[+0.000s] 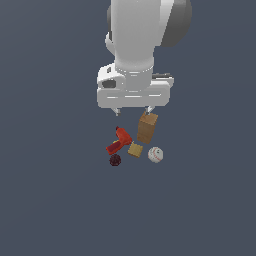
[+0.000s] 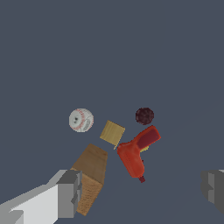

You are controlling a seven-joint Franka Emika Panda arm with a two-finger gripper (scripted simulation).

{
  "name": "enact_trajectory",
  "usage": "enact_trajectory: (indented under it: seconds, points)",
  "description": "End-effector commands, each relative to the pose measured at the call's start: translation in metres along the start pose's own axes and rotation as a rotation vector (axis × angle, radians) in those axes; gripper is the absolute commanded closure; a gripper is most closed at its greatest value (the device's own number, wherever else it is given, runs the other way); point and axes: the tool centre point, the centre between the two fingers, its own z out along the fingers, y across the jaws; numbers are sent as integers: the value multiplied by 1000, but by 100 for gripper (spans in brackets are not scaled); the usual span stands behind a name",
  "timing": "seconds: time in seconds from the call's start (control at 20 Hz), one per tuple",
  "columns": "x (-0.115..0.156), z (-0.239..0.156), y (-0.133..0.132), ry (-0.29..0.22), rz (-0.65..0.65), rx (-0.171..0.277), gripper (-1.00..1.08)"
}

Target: Pick up a designated object from a clutter of objects.

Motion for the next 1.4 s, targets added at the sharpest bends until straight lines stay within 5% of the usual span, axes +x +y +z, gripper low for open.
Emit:
enact_trajectory:
  seconds: [0.0, 0.7, 1.35]
  points:
    - [0, 0, 0, 0, 0, 0, -92]
    - [2, 1, 5, 13, -9, -22, -92]
    - [15, 41, -21, 10, 134, 3, -92]
